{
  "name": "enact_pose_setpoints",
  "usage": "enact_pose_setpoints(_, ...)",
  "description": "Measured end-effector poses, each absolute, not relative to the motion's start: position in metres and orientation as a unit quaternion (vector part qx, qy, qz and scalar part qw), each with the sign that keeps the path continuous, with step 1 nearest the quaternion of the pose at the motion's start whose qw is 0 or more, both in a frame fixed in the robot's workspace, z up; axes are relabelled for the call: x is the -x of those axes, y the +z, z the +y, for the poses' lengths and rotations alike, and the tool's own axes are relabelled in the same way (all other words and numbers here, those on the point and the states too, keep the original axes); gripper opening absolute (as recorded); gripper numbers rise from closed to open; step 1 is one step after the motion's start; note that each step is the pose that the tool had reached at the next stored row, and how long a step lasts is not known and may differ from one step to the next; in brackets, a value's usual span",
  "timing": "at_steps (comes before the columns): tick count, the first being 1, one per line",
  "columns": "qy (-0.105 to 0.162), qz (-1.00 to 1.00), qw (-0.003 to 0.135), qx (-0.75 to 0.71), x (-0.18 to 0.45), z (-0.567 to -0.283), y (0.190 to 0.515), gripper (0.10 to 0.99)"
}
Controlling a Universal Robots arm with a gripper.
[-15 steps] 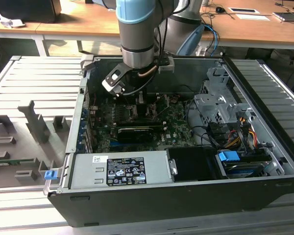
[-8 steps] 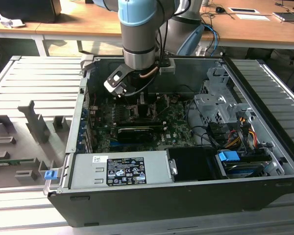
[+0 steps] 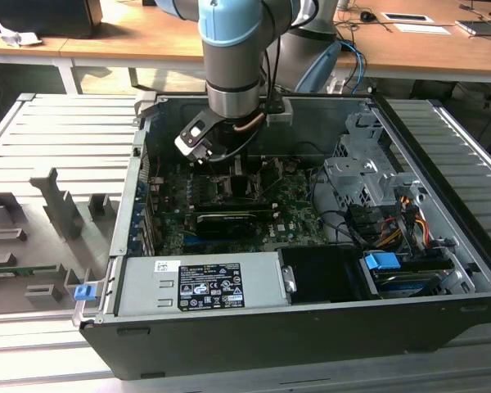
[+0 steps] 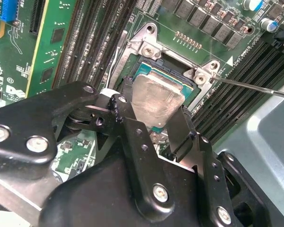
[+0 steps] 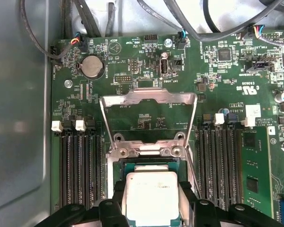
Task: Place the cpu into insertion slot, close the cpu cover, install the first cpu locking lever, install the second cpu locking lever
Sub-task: 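Place the cpu into insertion slot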
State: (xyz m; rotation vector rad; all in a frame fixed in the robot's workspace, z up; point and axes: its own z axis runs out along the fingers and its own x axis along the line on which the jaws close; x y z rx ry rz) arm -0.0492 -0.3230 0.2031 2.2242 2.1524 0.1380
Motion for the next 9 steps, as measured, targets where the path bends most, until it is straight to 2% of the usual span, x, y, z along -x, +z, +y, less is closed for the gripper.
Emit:
enact_pose_setpoints(8,0.045,0.695,0.022,-0.718,0.0492,-0.323,0.2026,0.537)
enact_pose_setpoints(9,0.044,0.695,0.022,-0.718,0.0492,-0.323,0.2026,0.604)
